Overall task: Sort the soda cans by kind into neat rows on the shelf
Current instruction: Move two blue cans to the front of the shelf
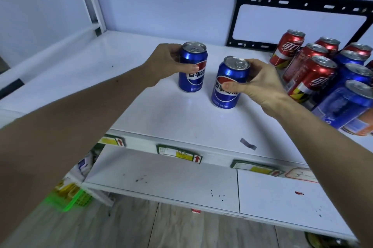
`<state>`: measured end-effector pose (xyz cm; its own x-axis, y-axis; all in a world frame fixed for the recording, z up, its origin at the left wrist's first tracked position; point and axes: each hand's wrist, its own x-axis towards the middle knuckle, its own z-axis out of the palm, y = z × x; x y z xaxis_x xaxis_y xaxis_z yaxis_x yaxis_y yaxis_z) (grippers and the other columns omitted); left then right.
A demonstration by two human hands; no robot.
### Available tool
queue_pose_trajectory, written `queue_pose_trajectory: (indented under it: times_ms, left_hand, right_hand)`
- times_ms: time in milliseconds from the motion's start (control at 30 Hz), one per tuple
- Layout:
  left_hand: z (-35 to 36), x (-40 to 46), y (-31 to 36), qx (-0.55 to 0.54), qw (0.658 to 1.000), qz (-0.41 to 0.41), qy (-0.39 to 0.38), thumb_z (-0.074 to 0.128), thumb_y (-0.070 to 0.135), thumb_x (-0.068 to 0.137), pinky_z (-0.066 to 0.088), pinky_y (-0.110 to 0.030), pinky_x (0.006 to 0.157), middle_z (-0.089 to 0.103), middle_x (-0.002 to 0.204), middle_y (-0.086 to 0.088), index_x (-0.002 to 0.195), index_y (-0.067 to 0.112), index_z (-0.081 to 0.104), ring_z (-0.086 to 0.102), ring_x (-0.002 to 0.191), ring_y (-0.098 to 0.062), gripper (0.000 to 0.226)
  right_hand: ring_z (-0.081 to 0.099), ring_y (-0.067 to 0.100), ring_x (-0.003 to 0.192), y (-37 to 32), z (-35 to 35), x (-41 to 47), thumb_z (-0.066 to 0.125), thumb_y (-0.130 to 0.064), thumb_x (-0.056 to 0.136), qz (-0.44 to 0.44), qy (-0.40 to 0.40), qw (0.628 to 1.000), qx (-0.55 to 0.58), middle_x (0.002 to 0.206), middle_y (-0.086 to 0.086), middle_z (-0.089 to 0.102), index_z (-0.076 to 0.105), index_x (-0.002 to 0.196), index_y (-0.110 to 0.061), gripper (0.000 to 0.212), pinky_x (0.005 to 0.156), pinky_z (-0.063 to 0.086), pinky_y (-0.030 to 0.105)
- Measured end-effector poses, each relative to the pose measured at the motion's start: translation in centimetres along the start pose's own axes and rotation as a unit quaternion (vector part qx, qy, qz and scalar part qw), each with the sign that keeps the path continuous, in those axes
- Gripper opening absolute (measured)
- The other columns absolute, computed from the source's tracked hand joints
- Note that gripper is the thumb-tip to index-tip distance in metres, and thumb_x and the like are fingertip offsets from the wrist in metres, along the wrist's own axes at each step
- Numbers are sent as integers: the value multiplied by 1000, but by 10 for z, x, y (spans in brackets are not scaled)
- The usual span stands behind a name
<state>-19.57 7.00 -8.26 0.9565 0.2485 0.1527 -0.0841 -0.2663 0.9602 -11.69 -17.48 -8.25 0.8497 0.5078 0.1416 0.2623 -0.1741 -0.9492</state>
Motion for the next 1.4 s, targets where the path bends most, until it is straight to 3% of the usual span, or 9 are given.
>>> queue_pose_trajectory:
  times_ms: [267, 700, 867, 1033, 1167, 1400]
  left_hand:
    - [-38, -43, -2, -1, 1000, -4, -5, 83, 12, 68, 55, -24, 82, 72, 107, 3, 109, 20, 66, 68, 100, -12, 45]
    - [-61, -96, 0, -25, 997, 25, -62, 80, 5, 69, 54, -28, 85, 71, 110, -1, 116, 14, 64, 67, 104, -15, 50]
    - [-49, -106, 0, -41, 995, 36, -82, 78, 3, 70, 54, -23, 82, 71, 111, 0, 118, 12, 62, 67, 104, -15, 51]
    - [-40, -107, -1, -48, 995, 41, -77, 78, 1, 69, 53, -24, 82, 70, 112, -2, 119, 9, 62, 67, 104, -16, 52]
    - [-34, -104, -1, -50, 994, 46, -81, 77, 2, 72, 53, -22, 80, 71, 109, 4, 116, 16, 62, 67, 103, -13, 48]
    - [-32, -97, -1, -38, 993, 54, -98, 77, 11, 72, 52, -21, 83, 69, 113, 7, 118, 18, 60, 65, 108, -11, 50]
  right_hand:
    - [71, 11, 92, -18, 32, -21, 92, -15, 46, -9, -41, 999, 35, 98, -6, 75, 64, 103, -21, 64, 78, 56, 26]
    - [69, 16, 98, -36, 54, -72, 86, -2, 58, -18, -45, 999, 13, 108, 2, 71, 62, 118, -10, 65, 84, 54, 29]
    - [68, 18, 101, -34, 46, -79, 87, -13, 52, -25, -61, 998, 13, 111, 1, 71, 62, 117, -14, 70, 85, 55, 31]
    - [67, 19, 106, -29, 37, -75, 88, -9, 55, -35, -84, 996, 19, 116, -3, 69, 65, 110, -25, 61, 91, 53, 39]
    - [66, 19, 108, -27, 32, -71, 91, -20, 50, -37, -109, 993, 32, 118, -1, 69, 66, 113, -23, 68, 92, 53, 39]
    - [65, 22, 111, -24, 26, -63, 88, -15, 54, -33, -133, 990, 24, 120, 4, 68, 62, 122, -12, 73, 97, 50, 42]
